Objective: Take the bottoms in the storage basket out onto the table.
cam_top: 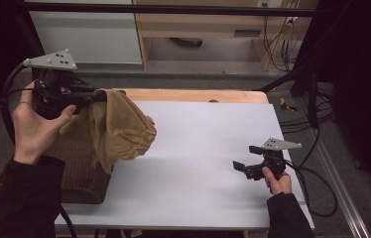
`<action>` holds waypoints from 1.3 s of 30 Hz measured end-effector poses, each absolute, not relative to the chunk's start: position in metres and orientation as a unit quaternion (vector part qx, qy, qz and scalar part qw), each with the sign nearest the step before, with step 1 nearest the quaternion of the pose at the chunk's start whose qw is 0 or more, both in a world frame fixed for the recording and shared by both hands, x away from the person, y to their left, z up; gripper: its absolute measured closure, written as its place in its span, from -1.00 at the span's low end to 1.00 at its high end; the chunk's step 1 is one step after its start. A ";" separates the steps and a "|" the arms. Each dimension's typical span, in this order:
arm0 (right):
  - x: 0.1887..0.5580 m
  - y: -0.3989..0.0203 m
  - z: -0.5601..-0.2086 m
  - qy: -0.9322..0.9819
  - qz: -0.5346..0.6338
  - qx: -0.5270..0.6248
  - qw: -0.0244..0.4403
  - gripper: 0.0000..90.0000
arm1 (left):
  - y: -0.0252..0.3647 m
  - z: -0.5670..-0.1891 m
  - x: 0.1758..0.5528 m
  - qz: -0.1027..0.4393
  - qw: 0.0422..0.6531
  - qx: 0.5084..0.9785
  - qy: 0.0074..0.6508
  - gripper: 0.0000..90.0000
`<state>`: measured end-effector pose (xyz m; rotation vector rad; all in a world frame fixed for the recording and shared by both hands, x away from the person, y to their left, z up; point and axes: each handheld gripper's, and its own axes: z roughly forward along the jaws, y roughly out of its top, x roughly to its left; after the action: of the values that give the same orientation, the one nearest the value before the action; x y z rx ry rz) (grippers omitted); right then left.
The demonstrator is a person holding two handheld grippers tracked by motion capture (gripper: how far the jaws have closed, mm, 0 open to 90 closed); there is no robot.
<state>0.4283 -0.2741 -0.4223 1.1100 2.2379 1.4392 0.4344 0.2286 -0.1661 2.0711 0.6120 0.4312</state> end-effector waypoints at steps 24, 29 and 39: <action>0.428 -0.275 -0.421 0.767 0.499 0.381 0.130 -0.90 | 0.184 -0.170 0.437 0.151 0.449 0.855 0.212 0.93; 0.428 -0.275 -0.421 0.768 0.498 0.381 0.130 -0.90 | 0.177 -0.179 0.440 0.143 0.444 0.859 0.210 0.93; 0.428 -0.275 -0.421 0.768 0.498 0.380 0.131 -0.90 | 0.174 -0.193 0.445 0.134 0.434 0.865 0.212 0.93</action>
<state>0.4276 -0.2746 -0.4214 1.1043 2.2308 1.4461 0.4452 0.1740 -0.1930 2.1544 0.5275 0.3338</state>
